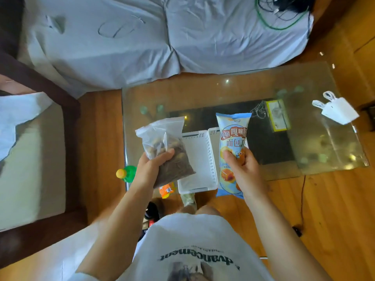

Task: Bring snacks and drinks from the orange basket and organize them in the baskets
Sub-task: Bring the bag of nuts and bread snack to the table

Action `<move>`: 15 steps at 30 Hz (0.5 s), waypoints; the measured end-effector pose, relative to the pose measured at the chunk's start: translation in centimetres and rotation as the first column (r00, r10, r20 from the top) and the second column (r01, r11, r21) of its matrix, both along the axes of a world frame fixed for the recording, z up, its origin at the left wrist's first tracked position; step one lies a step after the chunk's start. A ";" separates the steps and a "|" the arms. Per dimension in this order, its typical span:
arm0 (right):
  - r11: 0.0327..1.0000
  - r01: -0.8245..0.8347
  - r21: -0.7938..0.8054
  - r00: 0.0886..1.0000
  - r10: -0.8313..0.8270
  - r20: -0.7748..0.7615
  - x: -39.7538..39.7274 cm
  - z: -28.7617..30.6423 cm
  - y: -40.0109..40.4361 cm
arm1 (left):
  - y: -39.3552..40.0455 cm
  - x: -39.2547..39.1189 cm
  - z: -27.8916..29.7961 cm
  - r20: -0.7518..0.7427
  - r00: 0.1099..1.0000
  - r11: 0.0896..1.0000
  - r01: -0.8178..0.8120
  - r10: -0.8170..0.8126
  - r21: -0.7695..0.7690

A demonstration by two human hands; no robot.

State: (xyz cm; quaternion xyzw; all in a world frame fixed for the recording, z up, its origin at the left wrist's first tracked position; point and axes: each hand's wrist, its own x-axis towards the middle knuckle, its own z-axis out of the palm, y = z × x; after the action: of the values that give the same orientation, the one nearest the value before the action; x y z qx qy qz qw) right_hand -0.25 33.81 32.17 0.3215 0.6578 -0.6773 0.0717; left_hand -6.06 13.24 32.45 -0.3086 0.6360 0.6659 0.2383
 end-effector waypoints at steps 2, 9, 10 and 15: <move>1.000 -0.001 -0.028 0.999 0.003 0.042 -2.9 -1.6 0.2 | 0.2 -2.6 -1.2 0.011 1.000 1.000 -0.026 0.026 -0.016; 0.993 -0.004 -0.120 0.985 0.025 0.170 -13.3 -9.2 0.4 | 1.6 -11.4 -8.4 0.049 0.991 0.991 -0.125 0.128 -0.055; 0.991 0.000 -0.131 0.984 0.023 0.179 -15.0 -10.7 0.4 | 1.9 -12.8 -9.8 0.049 0.991 0.991 -0.120 0.123 -0.059; 0.992 0.041 -0.123 0.981 -0.016 0.192 -22.2 -18.1 0.7 | 2.8 -18.7 -16.7 0.057 0.994 0.990 -0.086 0.093 -0.114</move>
State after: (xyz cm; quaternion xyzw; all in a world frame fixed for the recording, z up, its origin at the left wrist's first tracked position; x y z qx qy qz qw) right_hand -22.48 34.55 14.09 0.3891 0.5990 -0.6847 0.1450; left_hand -24.78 16.06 15.77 -0.3701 0.6500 0.6296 0.2103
